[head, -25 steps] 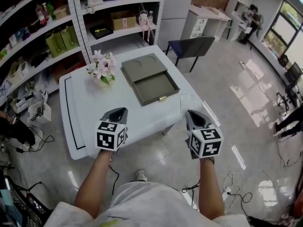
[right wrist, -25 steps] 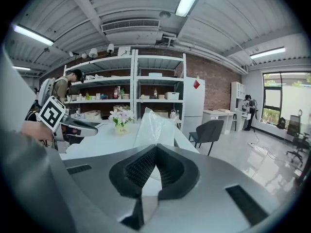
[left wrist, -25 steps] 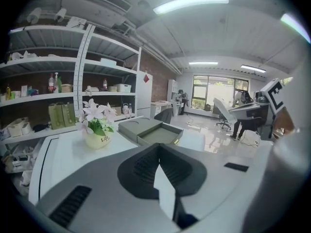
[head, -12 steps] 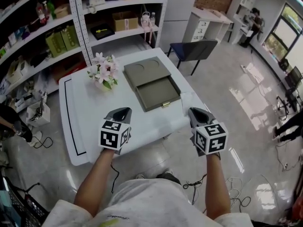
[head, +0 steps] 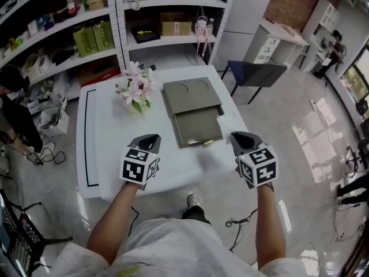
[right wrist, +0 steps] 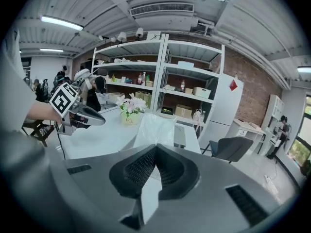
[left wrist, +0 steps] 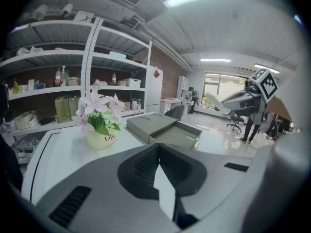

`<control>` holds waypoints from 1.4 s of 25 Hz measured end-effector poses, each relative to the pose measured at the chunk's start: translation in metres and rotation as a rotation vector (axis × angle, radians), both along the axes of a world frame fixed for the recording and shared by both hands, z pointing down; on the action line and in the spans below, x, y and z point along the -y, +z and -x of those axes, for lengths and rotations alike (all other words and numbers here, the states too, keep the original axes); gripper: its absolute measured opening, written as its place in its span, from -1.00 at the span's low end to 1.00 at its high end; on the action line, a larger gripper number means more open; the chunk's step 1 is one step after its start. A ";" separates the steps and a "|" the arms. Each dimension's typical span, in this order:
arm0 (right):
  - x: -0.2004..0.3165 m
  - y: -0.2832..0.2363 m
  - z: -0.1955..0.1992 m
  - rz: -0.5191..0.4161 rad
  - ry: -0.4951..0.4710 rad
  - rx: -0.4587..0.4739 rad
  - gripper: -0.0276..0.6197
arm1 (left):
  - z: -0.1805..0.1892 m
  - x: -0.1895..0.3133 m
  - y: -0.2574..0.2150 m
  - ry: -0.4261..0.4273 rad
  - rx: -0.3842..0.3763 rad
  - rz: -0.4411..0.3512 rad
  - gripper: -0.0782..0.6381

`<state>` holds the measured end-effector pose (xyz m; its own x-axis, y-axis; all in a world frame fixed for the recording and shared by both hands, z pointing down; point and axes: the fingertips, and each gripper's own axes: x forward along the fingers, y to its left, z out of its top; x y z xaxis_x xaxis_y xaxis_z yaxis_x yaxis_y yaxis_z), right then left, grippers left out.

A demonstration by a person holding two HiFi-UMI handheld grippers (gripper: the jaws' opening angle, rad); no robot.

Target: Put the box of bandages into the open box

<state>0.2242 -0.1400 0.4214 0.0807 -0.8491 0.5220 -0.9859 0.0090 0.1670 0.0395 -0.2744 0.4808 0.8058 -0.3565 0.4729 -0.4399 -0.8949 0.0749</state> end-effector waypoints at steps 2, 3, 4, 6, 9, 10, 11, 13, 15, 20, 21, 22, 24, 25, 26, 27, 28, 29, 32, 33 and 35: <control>0.014 0.004 -0.008 0.017 -0.064 -0.003 -0.90 | -0.005 0.006 0.001 -0.035 0.007 -0.001 -0.77; 0.020 0.007 -0.012 0.026 -0.098 -0.005 -0.90 | -0.008 0.009 0.002 -0.053 0.012 -0.002 -0.77; 0.027 0.009 -0.015 0.036 -0.132 -0.009 -0.90 | -0.010 0.013 0.002 -0.072 0.016 -0.002 -0.77; 0.039 0.012 -0.024 0.054 -0.189 -0.022 -0.90 | -0.015 0.020 0.002 -0.107 0.018 -0.002 -0.77; 0.055 0.016 -0.036 0.073 -0.258 -0.040 -0.90 | -0.023 0.027 0.001 -0.151 0.019 -0.002 -0.77; 0.059 0.018 -0.040 0.080 -0.281 -0.046 -0.90 | -0.026 0.028 0.001 -0.165 0.019 -0.003 -0.77; 0.063 0.020 -0.043 0.088 -0.305 -0.052 -0.90 | -0.029 0.029 0.000 -0.177 0.019 -0.004 -0.77; 0.072 0.023 -0.046 0.104 -0.359 -0.065 -0.90 | -0.035 0.031 -0.001 -0.198 0.020 -0.008 -0.77; 0.081 0.026 -0.047 0.114 -0.415 -0.080 -0.90 | -0.040 0.034 -0.001 -0.215 0.024 -0.015 -0.77; 0.100 0.042 -0.044 0.146 -0.541 -0.127 -0.90 | -0.049 0.040 0.002 -0.255 0.032 -0.022 -0.77; 0.104 0.044 -0.043 0.152 -0.570 -0.138 -0.90 | -0.050 0.040 0.003 -0.263 0.034 -0.021 -0.77; 0.107 0.046 -0.042 0.155 -0.598 -0.148 -0.90 | -0.051 0.040 0.004 -0.270 0.037 -0.020 -0.77; 0.113 0.049 -0.038 0.162 -0.650 -0.160 -0.90 | -0.050 0.039 0.007 -0.288 0.043 -0.017 -0.77; 0.116 0.051 -0.036 0.166 -0.674 -0.163 -0.90 | -0.050 0.039 0.008 -0.298 0.044 -0.015 -0.77; 0.119 0.053 -0.035 0.171 -0.697 -0.166 -0.90 | -0.049 0.039 0.009 -0.309 0.045 -0.014 -0.77; 0.121 0.056 -0.033 0.175 -0.717 -0.170 -0.90 | -0.048 0.040 0.009 -0.321 0.046 -0.013 -0.77; 0.123 0.059 -0.032 0.181 -0.736 -0.174 -0.90 | -0.046 0.040 0.010 -0.332 0.047 -0.014 -0.77; 0.125 0.062 -0.031 0.187 -0.754 -0.178 -0.90 | -0.044 0.040 0.010 -0.343 0.049 -0.015 -0.77; 0.128 0.074 -0.027 0.213 -0.808 -0.184 -0.90 | -0.039 0.043 0.009 -0.378 0.048 -0.019 -0.77; 0.128 0.078 -0.026 0.224 -0.826 -0.189 -0.90 | -0.037 0.044 0.008 -0.390 0.049 -0.022 -0.77; 0.129 0.085 -0.025 0.245 -0.855 -0.203 -0.90 | -0.033 0.044 0.006 -0.411 0.051 -0.026 -0.77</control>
